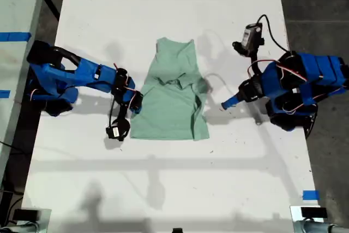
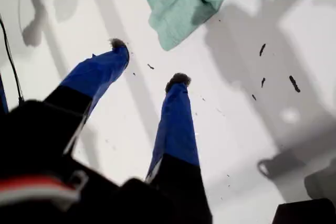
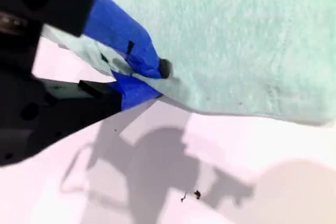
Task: Fold tshirt
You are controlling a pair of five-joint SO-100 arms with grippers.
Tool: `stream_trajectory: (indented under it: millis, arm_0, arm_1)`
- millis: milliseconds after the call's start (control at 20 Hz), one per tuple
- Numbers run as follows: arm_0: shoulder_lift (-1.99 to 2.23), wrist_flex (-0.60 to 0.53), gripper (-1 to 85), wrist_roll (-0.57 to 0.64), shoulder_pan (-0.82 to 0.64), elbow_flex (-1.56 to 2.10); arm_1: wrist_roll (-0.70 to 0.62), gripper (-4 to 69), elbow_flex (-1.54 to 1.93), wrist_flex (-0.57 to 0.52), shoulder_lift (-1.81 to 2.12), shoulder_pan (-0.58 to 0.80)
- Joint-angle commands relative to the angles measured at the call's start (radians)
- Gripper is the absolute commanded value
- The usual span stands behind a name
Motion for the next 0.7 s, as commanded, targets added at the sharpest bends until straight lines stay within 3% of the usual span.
stream_trajectory:
  millis: [0,100,350,500,650]
  arm_0:
    - [0.011,0.020,0.1,-0.021,0.008,-0.049]
    - [0.012,0.025,0.1,-0.038,0.026,-0.071]
    - [0.009,0.201,0.1,-0.098,0.086,-0.160]
    - [0.130,0.152,0.1,-0.075,0.095,-0.106]
    - [0.308,0.202,0.1,-0.080,0.061,-0.026]
  arm_1:
    - [0.011,19.0,-0.005,-0.028,0.041,-0.012]
    - [0.012,18.9,-0.003,-0.029,0.043,-0.014]
    - [0.018,18.6,0.008,-0.038,0.043,-0.017]
    - [0.021,18.5,0.009,-0.052,0.043,-0.023]
    - [0.035,18.4,0.009,-0.055,0.043,-0.035]
